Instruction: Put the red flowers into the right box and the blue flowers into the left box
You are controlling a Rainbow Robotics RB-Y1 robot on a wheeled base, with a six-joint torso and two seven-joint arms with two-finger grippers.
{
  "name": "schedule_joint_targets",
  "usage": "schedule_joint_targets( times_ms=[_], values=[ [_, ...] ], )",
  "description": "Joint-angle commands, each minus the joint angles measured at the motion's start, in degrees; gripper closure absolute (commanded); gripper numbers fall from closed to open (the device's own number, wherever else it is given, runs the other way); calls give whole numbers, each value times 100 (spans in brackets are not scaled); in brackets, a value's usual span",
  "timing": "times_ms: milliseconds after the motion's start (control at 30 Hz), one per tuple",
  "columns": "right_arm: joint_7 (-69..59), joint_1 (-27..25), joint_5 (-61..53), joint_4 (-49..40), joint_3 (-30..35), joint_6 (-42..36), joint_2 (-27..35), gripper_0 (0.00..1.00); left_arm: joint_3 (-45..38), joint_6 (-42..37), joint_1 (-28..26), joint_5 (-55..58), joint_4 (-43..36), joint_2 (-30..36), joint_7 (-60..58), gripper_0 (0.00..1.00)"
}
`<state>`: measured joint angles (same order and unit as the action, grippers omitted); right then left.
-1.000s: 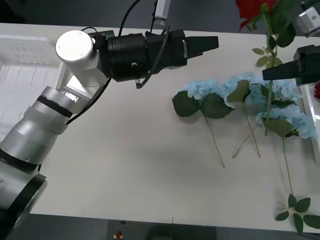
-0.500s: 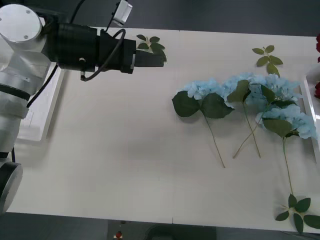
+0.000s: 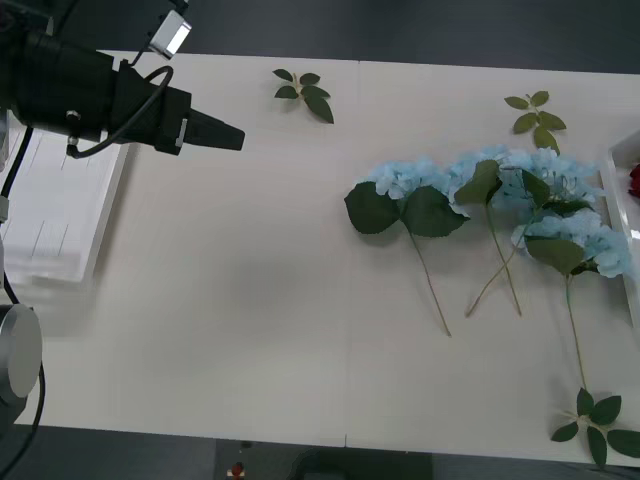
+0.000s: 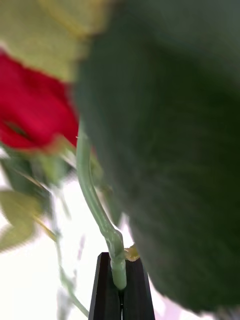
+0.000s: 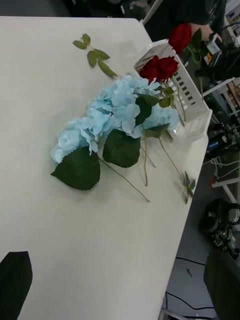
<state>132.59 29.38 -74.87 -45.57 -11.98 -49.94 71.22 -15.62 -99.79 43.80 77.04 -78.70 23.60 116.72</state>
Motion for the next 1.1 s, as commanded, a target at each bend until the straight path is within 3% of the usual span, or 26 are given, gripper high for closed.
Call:
schedule_joint_targets(
  times_ms=[33,300,333,367,400,433,467,700,1100],
  values=[
    [-119,156,535,382,-15,160,322,100,-99,-138,261,21,-58,-101,131,0],
    [-181,147,1247,567,-67,275,339,100,85,126,199,223,-58,-162,202,0],
    [-181,156,1256,567,-67,266,339,89,112,170,164,267,-58,-162,210,0],
    [-190,156,1221,567,-67,275,322,50,121,196,147,302,-49,-162,210,0],
    [-181,156,1177,558,-67,266,322,34,121,196,138,311,-58,-171,210,0],
    [-155,147,1027,558,-67,266,322,12,121,196,120,311,-49,-162,210,0],
    [-128,129,913,558,-76,239,313,5,121,188,120,311,-58,-162,210,0],
    [-75,138,579,320,-103,-279,278,2,121,196,112,311,-58,-162,202,0],
    [-32,121,-1970,-778,-261,-3347,366,2,121,196,112,311,-58,-162,202,0]
  ],
)
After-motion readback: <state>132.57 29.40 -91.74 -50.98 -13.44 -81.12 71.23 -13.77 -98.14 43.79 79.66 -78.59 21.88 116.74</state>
